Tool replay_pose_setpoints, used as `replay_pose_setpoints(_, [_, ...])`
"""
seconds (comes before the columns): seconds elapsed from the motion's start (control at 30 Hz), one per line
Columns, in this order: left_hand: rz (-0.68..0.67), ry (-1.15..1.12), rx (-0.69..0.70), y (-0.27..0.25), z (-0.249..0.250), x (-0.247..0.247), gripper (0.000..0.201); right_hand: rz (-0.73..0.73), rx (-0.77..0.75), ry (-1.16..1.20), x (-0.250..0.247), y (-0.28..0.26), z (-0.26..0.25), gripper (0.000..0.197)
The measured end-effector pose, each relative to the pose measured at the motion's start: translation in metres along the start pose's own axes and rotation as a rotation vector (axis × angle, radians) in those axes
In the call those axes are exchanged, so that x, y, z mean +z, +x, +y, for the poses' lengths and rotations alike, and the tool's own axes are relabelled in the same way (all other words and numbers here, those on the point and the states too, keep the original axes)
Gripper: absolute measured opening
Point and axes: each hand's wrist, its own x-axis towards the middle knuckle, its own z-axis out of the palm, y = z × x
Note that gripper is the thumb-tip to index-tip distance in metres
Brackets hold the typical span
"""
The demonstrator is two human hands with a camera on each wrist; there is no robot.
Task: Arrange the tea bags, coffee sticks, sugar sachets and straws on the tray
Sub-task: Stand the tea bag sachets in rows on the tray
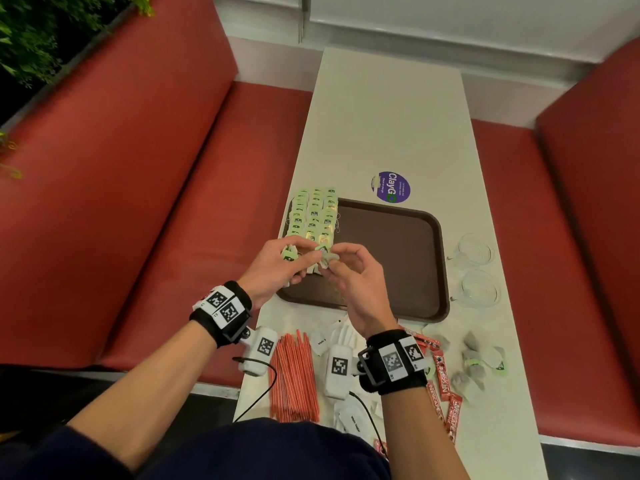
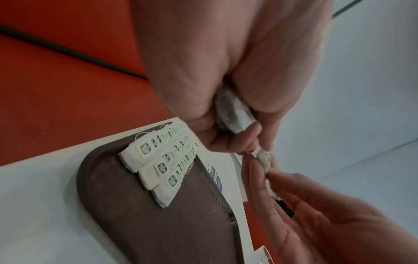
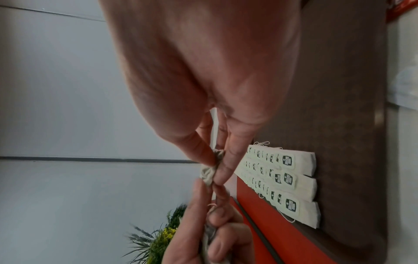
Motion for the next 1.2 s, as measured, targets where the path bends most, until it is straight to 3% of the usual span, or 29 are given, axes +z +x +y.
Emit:
replay_pose_setpoints(0.23, [0.069,0.238,0.104,0.015,0.016,-0.010,0.002,-0.005,0.114,0.142,0.003,0.007,-0.004,0.018])
replay_pose_setpoints(0.63, [0.017,0.408,0.231,0.027,0.014,-0.018,0.012,-0.062,-0.094,-0.448,0.004,0.029,-0.004,0.016])
replay_pose_setpoints(0.8, [0.050,0.423,0.311,0.028,0.015,-0.017,0.026,-0.056,0.046,-0.352,0.007,0.034,-0.016,0.019])
replay_pose_setpoints(0.93, [0.039,0.415,0.385,0.031,0.017,-0.016,0.022,-0.083,-0.084,-0.541,0.006,0.039,-0.016,0.018])
replay_pose_setpoints(1.1, [0.039,0.355,0.282,0.037,0.013,-0.021,0.020,-0.057,-0.185,-0.572,0.008,0.046,-0.024,0.019])
replay_pose_setpoints(1.2, [-0.051,0.397,0.190,0.042,0.006,-0.028,0.021,-0.073,-0.205,-0.666,0.015,0.053,-0.025,0.015])
